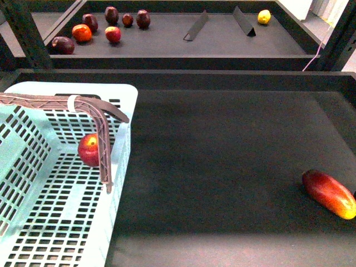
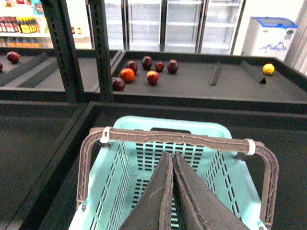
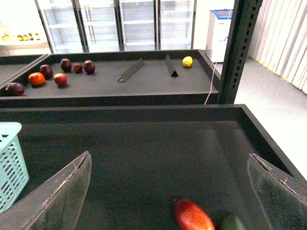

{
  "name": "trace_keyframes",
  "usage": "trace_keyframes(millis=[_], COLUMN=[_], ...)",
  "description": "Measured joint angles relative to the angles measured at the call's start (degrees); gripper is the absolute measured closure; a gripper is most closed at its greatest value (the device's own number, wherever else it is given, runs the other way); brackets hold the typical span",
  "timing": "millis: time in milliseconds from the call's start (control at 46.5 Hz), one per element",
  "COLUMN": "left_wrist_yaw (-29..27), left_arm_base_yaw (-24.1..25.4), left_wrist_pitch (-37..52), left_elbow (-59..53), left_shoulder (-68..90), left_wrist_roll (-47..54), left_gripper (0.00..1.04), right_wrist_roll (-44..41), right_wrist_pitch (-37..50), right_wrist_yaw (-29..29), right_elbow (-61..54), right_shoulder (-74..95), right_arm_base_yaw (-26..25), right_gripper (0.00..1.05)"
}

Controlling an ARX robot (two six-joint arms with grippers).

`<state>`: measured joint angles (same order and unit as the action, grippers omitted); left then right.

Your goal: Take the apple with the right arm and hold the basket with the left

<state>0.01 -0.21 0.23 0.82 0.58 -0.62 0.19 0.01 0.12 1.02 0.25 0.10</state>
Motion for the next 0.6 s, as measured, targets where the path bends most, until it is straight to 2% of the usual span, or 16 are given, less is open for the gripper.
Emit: trace_keyframes(millis=[473,559,602], left_wrist_yaw=[0.0,0.0,0.0], left_arm_base_yaw=[0.0,0.0,0.0], left_wrist_pitch=[-0.2,-0.2,-0.2], left_elbow=[0.0,0.0,0.0], left_shoulder=[-0.2,-0.2,-0.2], left_wrist_roll=[0.0,0.0,0.0], left_gripper=[1.01,0.89,0.79], right_wrist_roll=[0.0,0.0,0.0], right_wrist_pitch=[0.0,0.0,0.0], right_wrist_yaw=[0.0,0.0,0.0], right_elbow=[0.0,0.0,0.0], right_shoulder=[0.0,0.0,0.0], right_arm_base_yaw=[0.0,0.0,0.0], right_gripper=[0.09,0.09,0.09])
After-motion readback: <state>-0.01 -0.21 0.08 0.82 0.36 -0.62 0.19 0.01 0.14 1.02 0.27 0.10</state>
